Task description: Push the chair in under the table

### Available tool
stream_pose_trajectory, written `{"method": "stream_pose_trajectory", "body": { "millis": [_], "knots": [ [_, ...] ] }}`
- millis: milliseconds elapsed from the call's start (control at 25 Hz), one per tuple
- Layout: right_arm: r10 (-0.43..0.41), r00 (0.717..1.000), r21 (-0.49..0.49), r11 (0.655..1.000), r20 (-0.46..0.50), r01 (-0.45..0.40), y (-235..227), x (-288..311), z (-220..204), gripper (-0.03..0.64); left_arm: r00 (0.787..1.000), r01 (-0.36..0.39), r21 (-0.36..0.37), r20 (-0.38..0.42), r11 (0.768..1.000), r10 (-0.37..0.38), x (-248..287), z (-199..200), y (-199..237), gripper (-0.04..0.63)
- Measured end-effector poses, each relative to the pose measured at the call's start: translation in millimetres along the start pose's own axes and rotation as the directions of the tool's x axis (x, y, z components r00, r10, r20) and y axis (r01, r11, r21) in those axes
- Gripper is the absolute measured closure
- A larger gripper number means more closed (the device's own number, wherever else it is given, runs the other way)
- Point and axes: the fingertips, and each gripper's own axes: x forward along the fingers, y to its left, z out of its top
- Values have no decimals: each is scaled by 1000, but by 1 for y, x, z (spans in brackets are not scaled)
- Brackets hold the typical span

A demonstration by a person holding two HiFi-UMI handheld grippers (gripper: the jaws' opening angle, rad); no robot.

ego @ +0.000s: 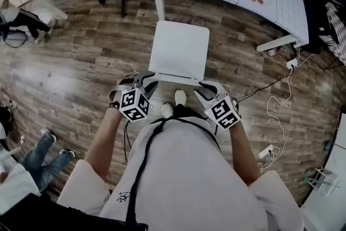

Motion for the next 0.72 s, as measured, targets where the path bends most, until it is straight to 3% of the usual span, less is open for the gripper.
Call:
{"method": "stream_pose_trajectory", "body": {
  "millis": [280, 480, 720],
  "knots": [
    [23, 984, -178, 982, -177, -55, -17, 18, -25, 407, 985, 94, 132, -153, 987, -73, 25, -13, -2, 354],
    [52, 952, -271, 953, -301, -138, -18, 30, -54, 399, 960, 176, 161, -245, 971, -134, 44, -22, -16, 345],
    [62, 908, -338, 916, -415, -217, -22, 41, -79, 442, 935, 197, 246, -338, 949, -106, 66, -36, -16, 383]
  ]
}}
